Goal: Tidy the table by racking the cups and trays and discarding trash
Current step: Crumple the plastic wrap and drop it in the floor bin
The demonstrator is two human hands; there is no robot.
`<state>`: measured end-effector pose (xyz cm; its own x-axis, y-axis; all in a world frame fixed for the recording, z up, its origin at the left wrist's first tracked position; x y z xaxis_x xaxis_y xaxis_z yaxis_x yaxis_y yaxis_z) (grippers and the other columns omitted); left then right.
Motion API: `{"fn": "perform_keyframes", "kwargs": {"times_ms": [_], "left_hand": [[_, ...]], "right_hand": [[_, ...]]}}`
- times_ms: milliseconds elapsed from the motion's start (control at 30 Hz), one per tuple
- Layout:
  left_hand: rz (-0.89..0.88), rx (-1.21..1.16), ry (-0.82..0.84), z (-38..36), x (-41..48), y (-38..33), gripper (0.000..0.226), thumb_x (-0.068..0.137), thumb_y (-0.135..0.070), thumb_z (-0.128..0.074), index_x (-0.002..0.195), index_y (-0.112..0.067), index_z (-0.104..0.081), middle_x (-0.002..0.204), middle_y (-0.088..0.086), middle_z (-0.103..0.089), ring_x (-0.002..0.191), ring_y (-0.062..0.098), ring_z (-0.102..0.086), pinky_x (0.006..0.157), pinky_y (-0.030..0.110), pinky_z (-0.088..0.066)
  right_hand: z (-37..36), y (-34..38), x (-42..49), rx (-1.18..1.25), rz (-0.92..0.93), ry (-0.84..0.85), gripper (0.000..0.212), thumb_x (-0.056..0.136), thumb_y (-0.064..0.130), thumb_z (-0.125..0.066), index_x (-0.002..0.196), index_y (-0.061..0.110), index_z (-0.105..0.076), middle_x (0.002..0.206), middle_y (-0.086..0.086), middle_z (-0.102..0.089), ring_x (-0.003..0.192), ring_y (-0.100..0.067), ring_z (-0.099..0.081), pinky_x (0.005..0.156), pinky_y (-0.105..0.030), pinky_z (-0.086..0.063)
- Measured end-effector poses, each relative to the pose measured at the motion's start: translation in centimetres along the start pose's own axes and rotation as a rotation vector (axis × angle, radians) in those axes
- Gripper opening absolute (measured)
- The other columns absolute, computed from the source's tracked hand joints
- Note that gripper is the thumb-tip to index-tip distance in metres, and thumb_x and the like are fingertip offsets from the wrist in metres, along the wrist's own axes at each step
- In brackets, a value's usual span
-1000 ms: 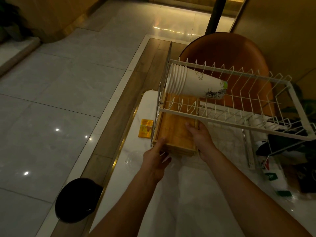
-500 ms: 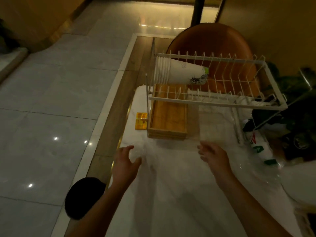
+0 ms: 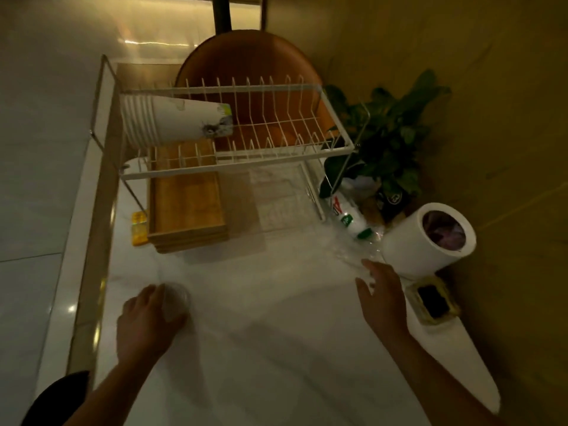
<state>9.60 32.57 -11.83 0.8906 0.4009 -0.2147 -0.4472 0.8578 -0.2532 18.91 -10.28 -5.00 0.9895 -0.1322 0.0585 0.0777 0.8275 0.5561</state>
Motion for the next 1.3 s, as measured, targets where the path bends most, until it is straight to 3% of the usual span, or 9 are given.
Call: {"fn": "perform_keyframes", "kwargs": {"times_ms": [167,433,633,767,867,967,1133,1233,1300], "left_hand": [[-0.033,-0.017,0.033,-0.6,-1.8,-3.1,0.085,0.066,-0.053,-0.085,0.137,-0.014,-0.057,0.135,0.014,-0.059,0.112,0.043,-0.055,0.084,0.052,-0.052],[-0.040,-0.171,0.034,-0.3,-3.2,-7.7,0.089,0.070,-0.048,-0.084,0.145,-0.016,-0.049,0.143,0.010,-0.054,0.125,0.038,-0.048,0.099,0.050,-0.046],[-0.087,-0.214,0.028,-0.2,-3.5,-9.4,0.089,0.072,-0.050,-0.081,0.148,-0.018,-0.046,0.146,0.008,-0.052,0.130,0.034,-0.045,0.103,0.048,-0.045],[-0.110,-0.231,0.029,-0.3,-3.7,-10.3,0.088,0.072,-0.047,-0.083,0.146,-0.018,-0.048,0.144,0.007,-0.053,0.129,0.033,-0.045,0.103,0.046,-0.045],[-0.107,-0.238,0.049,-0.5,-4.0,-10.5,0.088,0.072,-0.047,-0.083,0.147,-0.019,-0.048,0.144,0.006,-0.054,0.130,0.032,-0.045,0.105,0.045,-0.045],[-0.069,-0.279,0.072,-0.6,-4.3,-10.5,0.088,0.072,-0.048,-0.082,0.148,-0.020,-0.046,0.143,0.006,-0.055,0.130,0.029,-0.047,0.103,0.043,-0.045],[0.014,-0.549,0.095,0.3,-5.3,-11.4,0.086,0.072,-0.045,-0.085,0.146,-0.028,-0.047,0.142,0.005,-0.054,0.127,0.024,-0.054,0.102,0.041,-0.048],[-0.027,-0.771,0.136,1.5,-6.0,-12.7,0.077,0.073,-0.045,-0.085,0.141,-0.045,-0.049,0.135,-0.003,-0.056,0.118,0.015,-0.057,0.097,0.033,-0.049],[-0.092,-0.860,0.182,2.6,-6.3,-13.9,0.072,0.075,-0.045,-0.083,0.136,-0.056,-0.047,0.129,-0.013,-0.055,0.114,0.005,-0.056,0.090,0.022,-0.048]], "right_hand": [[0.1,0.7,4.5,-0.268,0.137,-0.104,0.079,0.071,0.035,-0.081,0.137,0.014,-0.046,0.136,-0.015,-0.048,0.120,-0.035,-0.043,0.092,-0.047,-0.048],[-2.7,-0.2,8.2,-0.594,0.218,0.276,0.108,0.061,0.060,-0.078,0.150,0.025,-0.027,0.144,-0.006,-0.045,0.131,-0.030,-0.041,0.099,-0.045,-0.040],[-2.6,-1.4,7.8,-0.582,0.297,0.134,0.046,0.087,0.018,-0.060,0.132,0.025,-0.054,0.116,-0.005,-0.068,0.104,-0.026,-0.060,0.084,-0.037,-0.048],[-1.1,-1.1,7.2,-0.301,0.207,0.055,0.034,0.091,0.014,-0.056,0.124,0.019,-0.064,0.098,-0.012,-0.073,0.088,-0.029,-0.067,0.073,-0.036,-0.053],[0.3,-0.2,5.8,0.005,0.112,0.012,0.030,0.088,0.011,-0.059,0.115,0.019,-0.069,0.095,-0.003,-0.075,0.082,-0.021,-0.068,0.070,-0.027,-0.051],[1.2,0.8,3.7,0.377,-0.093,0.037,0.025,0.083,0.013,-0.065,0.101,0.029,-0.072,0.090,0.012,-0.073,0.083,-0.012,-0.067,0.069,-0.020,-0.048],[1.6,3.4,1.1,1.016,-0.509,0.090,0.020,0.070,0.020,-0.083,0.086,0.028,-0.076,0.087,-0.003,-0.077,0.067,-0.009,-0.070,0.054,-0.025,-0.054],[0.8,4.9,-0.3,1.105,-0.564,0.190,0.037,0.061,0.020,-0.088,0.096,0.021,-0.076,0.094,-0.004,-0.078,0.080,-0.016,-0.073,0.064,-0.031,-0.055],[0.2,6.1,-1.0,1.114,-0.524,0.276,0.038,0.063,0.020,-0.086,0.099,0.016,-0.074,0.098,-0.010,-0.076,0.079,-0.021,-0.074,0.059,-0.028,-0.053]]}}
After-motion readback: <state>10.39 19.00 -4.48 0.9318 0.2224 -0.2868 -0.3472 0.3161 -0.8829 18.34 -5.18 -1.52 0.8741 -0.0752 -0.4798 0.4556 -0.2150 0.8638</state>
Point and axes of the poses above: each hand's wrist, its own x-axis towards the middle knuckle, its own z-axis out of the back of the hand, y = z × x, the point moved 2 cm from there along x, towards the middle knuckle
